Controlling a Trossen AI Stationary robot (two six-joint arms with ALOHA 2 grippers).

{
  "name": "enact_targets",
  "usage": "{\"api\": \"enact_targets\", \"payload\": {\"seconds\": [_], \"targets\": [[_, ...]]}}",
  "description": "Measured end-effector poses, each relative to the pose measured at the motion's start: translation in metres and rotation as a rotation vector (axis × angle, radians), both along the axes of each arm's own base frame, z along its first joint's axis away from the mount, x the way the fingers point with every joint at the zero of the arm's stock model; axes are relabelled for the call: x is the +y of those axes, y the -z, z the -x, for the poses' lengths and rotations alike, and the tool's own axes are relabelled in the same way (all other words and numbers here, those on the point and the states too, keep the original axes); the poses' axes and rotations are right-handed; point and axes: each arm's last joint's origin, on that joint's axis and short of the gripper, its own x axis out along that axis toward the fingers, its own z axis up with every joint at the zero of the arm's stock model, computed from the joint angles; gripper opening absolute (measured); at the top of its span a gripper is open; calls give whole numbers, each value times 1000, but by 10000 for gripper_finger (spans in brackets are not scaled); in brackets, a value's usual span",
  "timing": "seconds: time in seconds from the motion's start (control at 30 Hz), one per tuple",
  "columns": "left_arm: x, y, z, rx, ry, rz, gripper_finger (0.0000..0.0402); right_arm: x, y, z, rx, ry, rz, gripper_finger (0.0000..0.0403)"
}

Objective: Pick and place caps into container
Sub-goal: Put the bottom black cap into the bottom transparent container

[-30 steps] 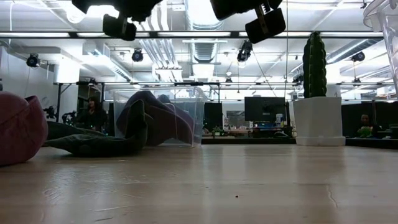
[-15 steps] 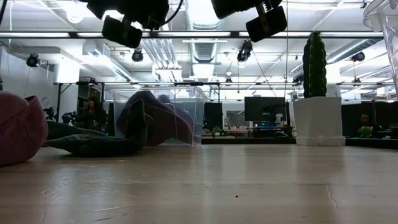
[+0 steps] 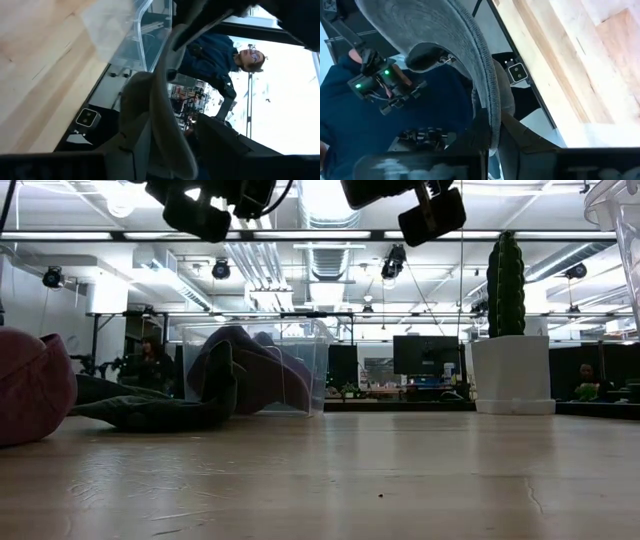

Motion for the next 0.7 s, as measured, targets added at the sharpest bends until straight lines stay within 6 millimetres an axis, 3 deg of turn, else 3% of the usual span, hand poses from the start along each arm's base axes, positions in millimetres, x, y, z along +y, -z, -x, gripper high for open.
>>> {"api": "enact_targets", "payload": {"seconds": [0.37,0.7], "targets": [[-5,4,-3,29,15,15,153,3,0,0,0,-3,4,13],[-9,7,-4,19,36,-11,152,2,14,-11,9,-3,14,13]]}}
